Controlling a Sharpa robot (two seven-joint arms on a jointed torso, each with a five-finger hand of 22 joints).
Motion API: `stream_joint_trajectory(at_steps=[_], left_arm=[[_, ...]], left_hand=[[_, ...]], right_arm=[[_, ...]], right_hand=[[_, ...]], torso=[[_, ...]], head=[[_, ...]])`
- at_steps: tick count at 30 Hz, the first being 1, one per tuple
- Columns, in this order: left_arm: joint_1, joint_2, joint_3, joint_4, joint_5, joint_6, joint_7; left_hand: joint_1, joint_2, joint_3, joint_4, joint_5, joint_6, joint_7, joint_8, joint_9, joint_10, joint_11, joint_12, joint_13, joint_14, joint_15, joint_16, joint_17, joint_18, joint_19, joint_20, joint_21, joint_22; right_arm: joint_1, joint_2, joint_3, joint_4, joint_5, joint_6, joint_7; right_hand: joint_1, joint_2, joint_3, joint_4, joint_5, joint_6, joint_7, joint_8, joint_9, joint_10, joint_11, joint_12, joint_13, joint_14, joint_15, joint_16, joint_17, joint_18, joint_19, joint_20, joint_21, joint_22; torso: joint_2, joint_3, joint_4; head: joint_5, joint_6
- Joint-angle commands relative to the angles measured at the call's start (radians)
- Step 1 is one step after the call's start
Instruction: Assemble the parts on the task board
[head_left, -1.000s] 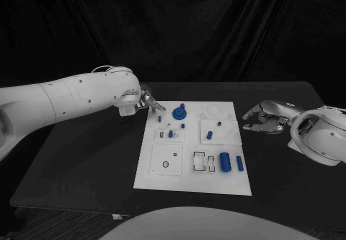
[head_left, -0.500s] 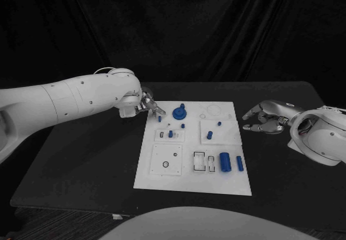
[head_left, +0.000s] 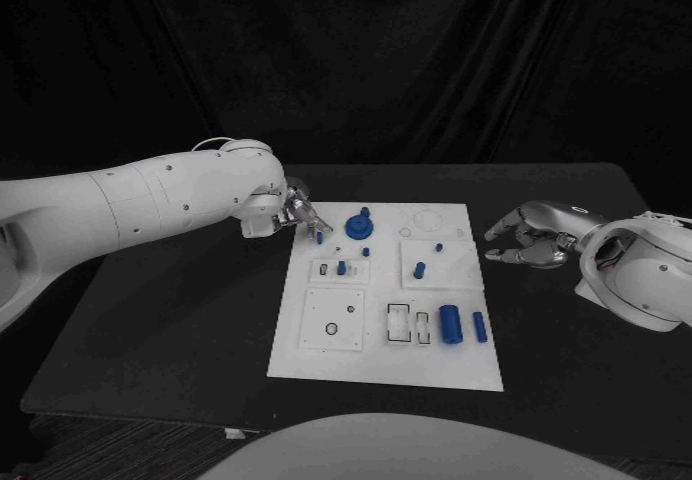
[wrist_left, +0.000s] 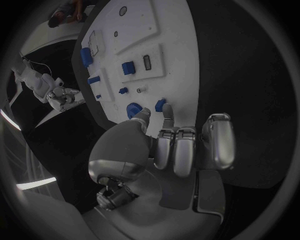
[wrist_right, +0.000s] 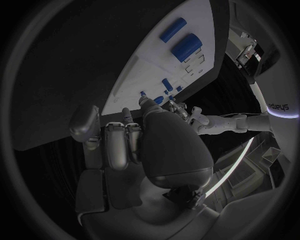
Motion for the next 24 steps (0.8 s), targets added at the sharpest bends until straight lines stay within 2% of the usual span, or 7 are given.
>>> stream_joint_trajectory(at_steps=[1, 14, 20, 24], left_arm=[[-0.003, 0.003, 0.001, 0.0, 0.006, 0.004, 0.024], [-0.005, 0.009, 0.001, -0.003, 0.006, 0.008, 0.024], [-0.006, 0.01, 0.001, -0.004, 0.006, 0.01, 0.022], [-0.007, 0.01, 0.001, -0.005, 0.006, 0.011, 0.018]], left_hand=[[0.012, 0.002, 0.0, -0.006, 0.016, -0.009, 0.001, 0.005, -0.003, 0.104, 0.006, 0.004, 0.263, 0.104, 0.008, 0.003, 0.263, 0.001, -0.004, 0.0, -0.003, 0.152], [0.04, 0.008, 0.016, -0.027, 0.09, -0.011, -0.002, 0.003, -0.015, 0.104, 0.003, 0.004, 0.263, 0.104, 0.006, 0.003, 0.263, 0.002, -0.005, -0.001, -0.006, 0.155], [0.063, 0.01, 0.036, -0.049, 0.133, -0.01, -0.006, 0.003, -0.024, 0.104, 0.0, 0.004, 0.263, 0.104, 0.003, 0.003, 0.263, 0.002, -0.005, -0.003, -0.008, 0.158], [0.067, 0.01, 0.041, -0.054, 0.14, -0.01, -0.007, 0.002, -0.025, 0.104, -0.001, 0.004, 0.263, 0.104, 0.003, 0.003, 0.263, 0.002, -0.004, -0.003, -0.008, 0.158]], right_arm=[[-0.003, 0.0, 0.001, 0.0, -0.004, 0.006, -0.005], [-0.003, 0.001, 0.001, 0.001, -0.004, 0.01, -0.006], [-0.003, 0.001, 0.001, 0.0, -0.004, 0.012, -0.008], [-0.003, 0.002, 0.001, 0.0, -0.004, 0.013, -0.008]], right_hand=[[0.006, 0.0, 0.0, -0.001, 0.002, 0.006, 0.001, -0.003, -0.001, -0.001, -0.003, 0.001, 0.019, 0.056, 0.002, 0.001, 0.115, 0.003, 0.004, -0.001, -0.004, 0.132], [0.007, 0.0, 0.001, -0.001, 0.003, 0.006, 0.002, -0.003, -0.001, -0.001, -0.003, 0.0, 0.019, 0.056, 0.002, 0.001, 0.114, 0.004, 0.004, -0.001, -0.005, 0.132], [0.007, 0.0, 0.001, -0.001, 0.003, 0.006, 0.002, -0.003, -0.001, -0.001, -0.003, 0.0, 0.019, 0.056, 0.002, 0.001, 0.114, 0.004, 0.004, -0.001, -0.005, 0.132], [0.008, 0.0, 0.001, -0.002, 0.004, 0.006, 0.002, -0.003, -0.001, -0.002, -0.003, 0.0, 0.018, 0.055, 0.002, 0.0, 0.114, 0.004, 0.004, -0.001, -0.005, 0.132]], torso=[[0.001, -0.0006, 0.0003], [0.001, 0.0004, 0.0], [0.001, 0.0002, -0.0006], [0.002, 0.0005, -0.0002]], head=[[-0.001, 0.0], [-0.001, 0.0], [-0.001, 0.0], [-0.001, 0.0]])
